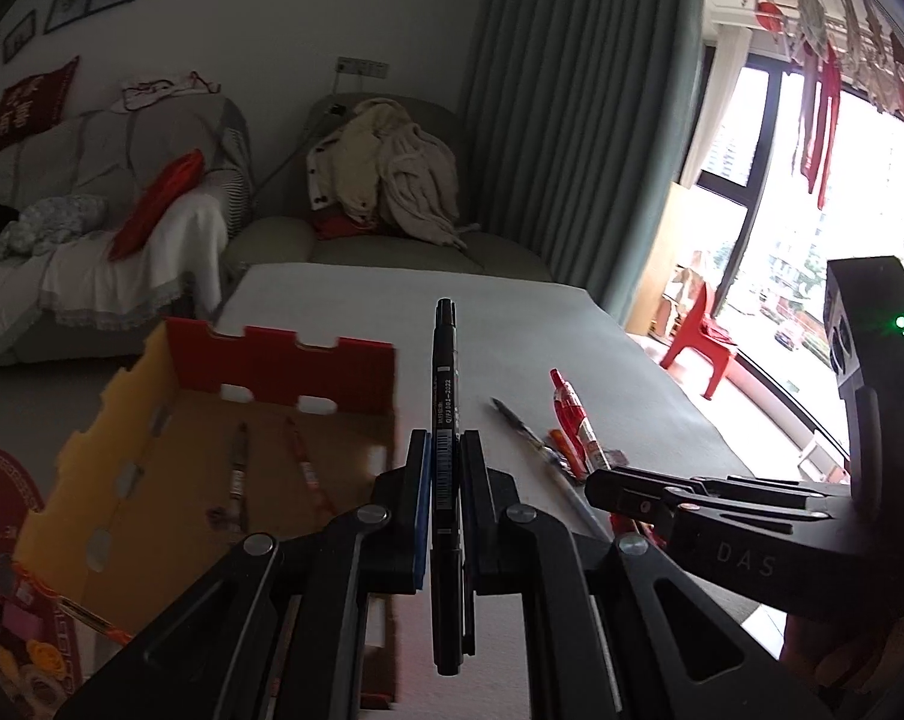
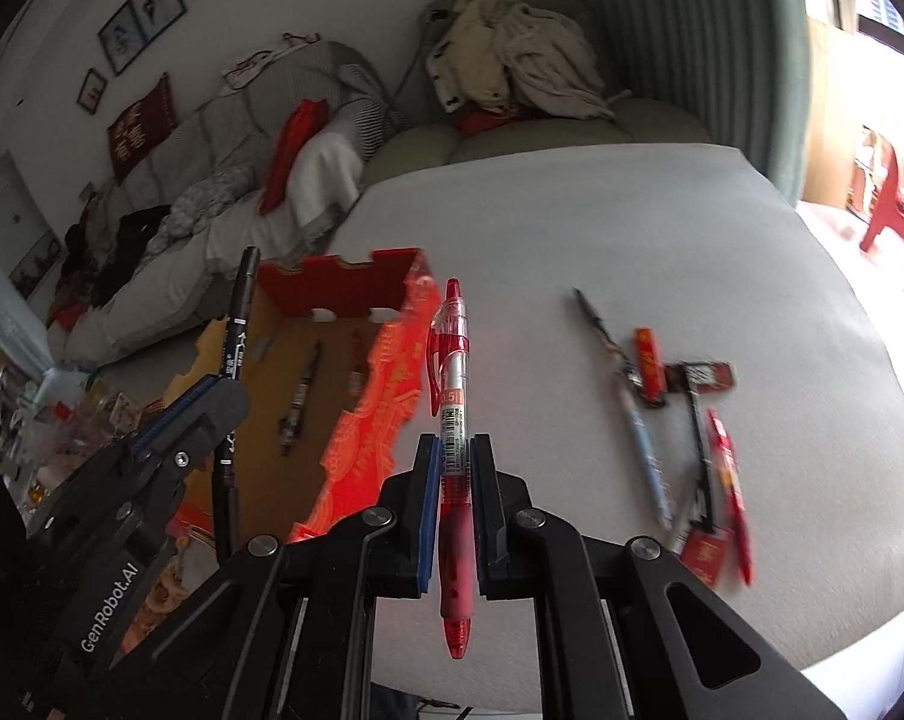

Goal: Organize rigid objects

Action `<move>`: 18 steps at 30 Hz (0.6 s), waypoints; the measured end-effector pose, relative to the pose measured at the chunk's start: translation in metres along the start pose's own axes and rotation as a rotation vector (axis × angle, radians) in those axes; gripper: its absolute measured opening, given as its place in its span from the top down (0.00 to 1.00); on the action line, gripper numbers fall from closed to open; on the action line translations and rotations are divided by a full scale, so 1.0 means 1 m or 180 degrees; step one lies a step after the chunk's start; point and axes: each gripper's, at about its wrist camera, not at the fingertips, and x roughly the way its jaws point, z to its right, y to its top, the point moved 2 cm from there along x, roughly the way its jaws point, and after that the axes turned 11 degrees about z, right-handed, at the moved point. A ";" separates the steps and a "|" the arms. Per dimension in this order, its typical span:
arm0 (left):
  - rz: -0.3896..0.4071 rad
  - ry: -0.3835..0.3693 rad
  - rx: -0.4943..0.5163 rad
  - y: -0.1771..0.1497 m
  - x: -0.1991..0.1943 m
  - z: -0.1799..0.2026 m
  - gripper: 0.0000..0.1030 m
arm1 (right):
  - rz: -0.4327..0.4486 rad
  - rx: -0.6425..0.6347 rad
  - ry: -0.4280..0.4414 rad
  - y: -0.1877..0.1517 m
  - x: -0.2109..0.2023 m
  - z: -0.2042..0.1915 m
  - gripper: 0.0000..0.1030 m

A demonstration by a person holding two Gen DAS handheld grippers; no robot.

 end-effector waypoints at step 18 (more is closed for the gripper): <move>-0.0107 0.0737 -0.0054 0.013 0.015 -0.095 0.91 | -0.0227 -0.0253 0.0626 0.010 0.067 -0.089 0.90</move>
